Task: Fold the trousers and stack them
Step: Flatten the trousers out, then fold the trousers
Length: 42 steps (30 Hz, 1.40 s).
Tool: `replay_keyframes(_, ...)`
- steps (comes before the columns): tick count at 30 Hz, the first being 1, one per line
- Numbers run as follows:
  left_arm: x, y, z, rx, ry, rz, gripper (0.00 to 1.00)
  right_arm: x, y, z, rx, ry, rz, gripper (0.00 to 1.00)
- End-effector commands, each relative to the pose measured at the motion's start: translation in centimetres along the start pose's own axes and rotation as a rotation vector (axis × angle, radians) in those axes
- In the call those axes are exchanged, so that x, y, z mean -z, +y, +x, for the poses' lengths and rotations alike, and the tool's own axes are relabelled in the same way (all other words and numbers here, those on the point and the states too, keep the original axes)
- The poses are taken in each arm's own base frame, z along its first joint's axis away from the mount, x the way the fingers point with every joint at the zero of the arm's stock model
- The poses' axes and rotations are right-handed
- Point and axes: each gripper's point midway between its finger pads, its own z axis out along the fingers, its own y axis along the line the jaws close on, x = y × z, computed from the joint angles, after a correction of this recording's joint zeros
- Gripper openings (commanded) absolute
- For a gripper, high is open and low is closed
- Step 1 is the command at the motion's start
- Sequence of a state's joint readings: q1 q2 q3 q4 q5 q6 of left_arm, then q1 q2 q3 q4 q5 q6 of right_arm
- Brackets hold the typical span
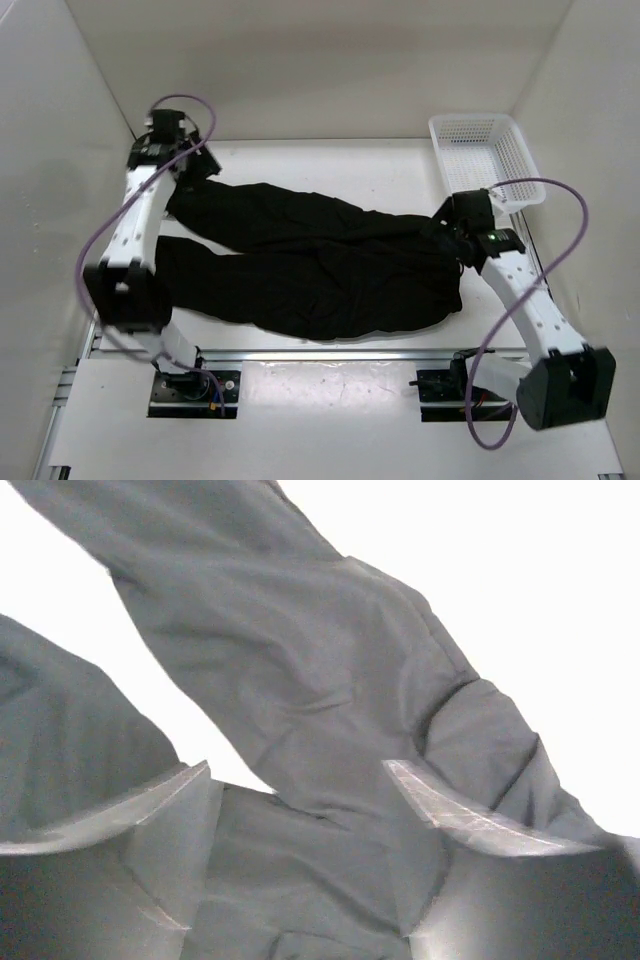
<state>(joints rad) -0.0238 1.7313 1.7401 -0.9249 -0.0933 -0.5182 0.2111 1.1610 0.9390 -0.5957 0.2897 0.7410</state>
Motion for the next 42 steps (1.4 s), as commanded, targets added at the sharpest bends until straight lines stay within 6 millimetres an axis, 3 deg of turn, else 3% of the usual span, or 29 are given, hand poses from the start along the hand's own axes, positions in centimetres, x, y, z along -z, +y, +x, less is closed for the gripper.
replay_keyframes(1, 3.2, 5.9, 2.8, 0.153, -0.01, -0.137, 0.71, 2.6, -2.1, -0.1, 0.032, -0.037, 0.035, 0.92)
replay_keyframes(4, 3.7, 9.6, 4.8, 0.285, -0.011, -0.206, 0.66, 4.1, -2.5, 0.0, 0.026, -0.052, 0.0, 0.92)
replay_keyframes(5, 2.9, 12.5, 6.5, 0.364, 0.017, -0.271, 0.66, 4.3, -2.7, 0.7, 0.04, -0.034, -0.013, 0.92)
replay_keyframes(7, 2.8, 14.7, 7.6, 0.437, 0.045, -0.298, 0.68, 4.4, -3.1, 1.2, 0.053, -0.019, -0.012, 0.92)
replay_keyframes(8, 2.7, 16.9, 8.4, 0.491, 0.057, -0.334, 0.7, 4.2, -3.1, 1.7, 0.056, -0.001, -0.019, 0.92)
replay_keyframes(11, 2.4, 20.0, 10.1, 0.577, 0.089, -0.383, 0.77, 4.4, -3.5, 2.8, 0.083, 0.031, -0.026, 0.92)
replay_keyframes(13, 2.4, 21.1, 11.1, 0.628, 0.11, -0.394, 0.82, 4.5, -3.6, 3.0, 0.095, 0.036, -0.034, 0.93)
replay_keyframes(16, 1.6, 25.2, 13.1, 0.757, 0.139, -0.442, 0.82, 4.4, -3.9, 3.6, 0.109, 0.057, -0.029, 0.93)
replay_keyframes(18, 1.0, 28.0, 12.9, 0.806, 0.128, -0.433, 0.81, 4.7, -3.9, 3.7, 0.119, 0.065, -0.034, 0.93)
replay_keyframes(20, 0.1, 29.3, 13.0, 0.803, 0.155, -0.437, 0.79, 4.7, -4.1, 3.9, 0.121, 0.073, -0.028, 0.93)
replay_keyframes(25, -0.4, 29.9, 10.5, 0.737, 0.106, -0.411, 0.72, 4.8, -4.1, 4.1, 0.124, 0.095, -0.022, 0.93)
replay_keyframes(27, -1.2, 29.8, 10.5, 0.731, 0.127, -0.411, 0.69, 4.6, -4.0, 4.4, 0.117, 0.11, -0.023, 0.93)
replay_keyframes(29, -2.0, 29.8, 11.2, 0.724, 0.162, -0.423, 0.66, 4.4, -4.0, 4.5, 0.11, 0.119, -0.016, 0.93)
replay_keyframes(37, -4.8, 26.5, 13.0, 0.691, 0.24, -0.42, 0.62, 4.7, -3.2, 3.9, 0.084, 0.103, -0.042, 0.93)
replay_keyframes(42, -4.5, 25.3, 12.9, 0.665, 0.222, -0.403, 0.72, 5.4, -3.3, 3.9, 0.073, 0.094, -0.05, 0.93)
